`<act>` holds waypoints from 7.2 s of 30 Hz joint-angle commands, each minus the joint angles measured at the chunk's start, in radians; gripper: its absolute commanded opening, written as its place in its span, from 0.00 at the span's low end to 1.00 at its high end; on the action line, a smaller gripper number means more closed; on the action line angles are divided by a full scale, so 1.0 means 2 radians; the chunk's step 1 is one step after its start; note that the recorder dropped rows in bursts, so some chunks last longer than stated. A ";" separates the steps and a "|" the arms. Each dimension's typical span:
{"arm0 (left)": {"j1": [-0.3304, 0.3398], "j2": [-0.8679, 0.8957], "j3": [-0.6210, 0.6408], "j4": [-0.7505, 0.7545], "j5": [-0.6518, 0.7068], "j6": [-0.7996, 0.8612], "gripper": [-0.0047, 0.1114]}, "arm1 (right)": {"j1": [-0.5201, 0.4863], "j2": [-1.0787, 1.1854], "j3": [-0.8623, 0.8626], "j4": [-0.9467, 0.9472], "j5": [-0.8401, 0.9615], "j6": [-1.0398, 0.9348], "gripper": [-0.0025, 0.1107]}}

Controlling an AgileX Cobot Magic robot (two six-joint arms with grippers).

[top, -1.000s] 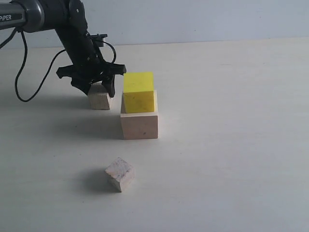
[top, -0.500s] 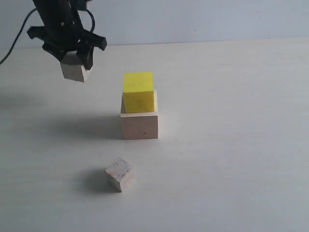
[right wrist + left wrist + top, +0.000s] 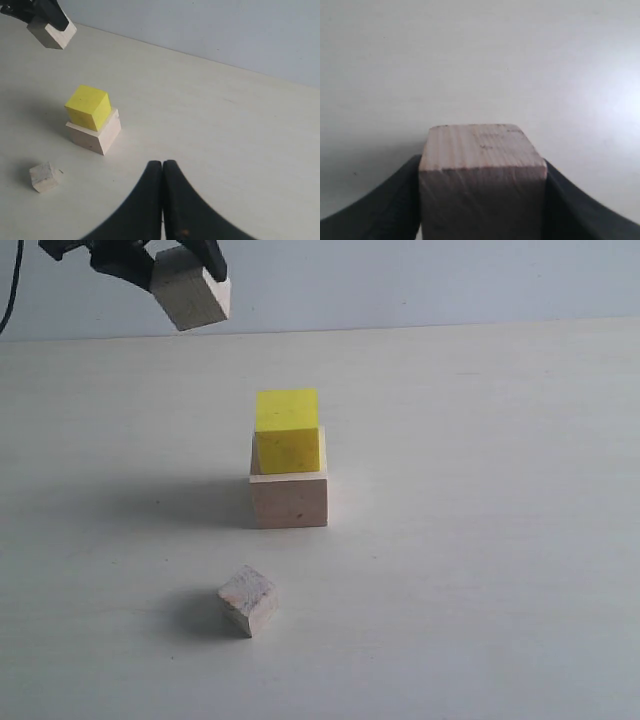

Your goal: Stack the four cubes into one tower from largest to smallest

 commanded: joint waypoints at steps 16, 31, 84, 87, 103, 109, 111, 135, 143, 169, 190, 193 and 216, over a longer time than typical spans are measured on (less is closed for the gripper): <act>-0.088 0.001 0.046 0.041 -0.001 -0.083 0.04 | 0.001 -0.001 0.002 0.003 -0.003 0.003 0.02; -0.092 0.040 0.026 0.025 -0.001 -0.084 0.04 | 0.001 -0.001 0.002 0.003 -0.004 0.004 0.02; -0.130 0.053 0.023 0.094 -0.001 -0.148 0.04 | 0.001 -0.001 0.002 0.015 -0.016 0.004 0.02; -0.130 0.053 0.021 0.085 -0.001 -0.147 0.04 | 0.001 -0.001 0.002 0.015 -0.016 0.004 0.02; -0.131 0.065 0.006 0.076 -0.001 -0.144 0.04 | 0.001 -0.001 0.002 0.015 -0.016 0.004 0.02; -0.131 0.069 0.006 0.076 -0.001 -0.144 0.04 | 0.001 -0.001 0.002 0.015 -0.016 0.004 0.02; -0.131 0.069 0.006 0.076 -0.001 -0.144 0.04 | 0.001 -0.001 0.002 0.015 -0.016 0.004 0.02; -0.131 0.069 0.006 0.076 -0.001 -0.144 0.64 | 0.001 -0.001 0.002 0.015 -0.014 0.004 0.02; -0.131 0.069 0.006 0.074 -0.001 -0.147 0.69 | 0.001 -0.001 0.002 0.015 -0.013 0.003 0.02; -0.130 0.064 0.002 0.078 -0.001 -0.144 0.69 | 0.001 -0.001 0.002 0.015 -0.012 0.002 0.02; -0.130 -0.020 -0.021 0.208 -0.001 -0.080 0.37 | 0.001 -0.001 0.002 0.016 0.004 0.002 0.02; -0.128 -0.029 -0.021 0.230 -0.001 -0.025 0.12 | 0.001 -0.001 0.002 0.016 0.007 0.003 0.02; -0.029 -0.400 0.434 0.135 -0.165 0.066 0.04 | 0.001 0.047 0.140 0.157 -0.110 -0.092 0.02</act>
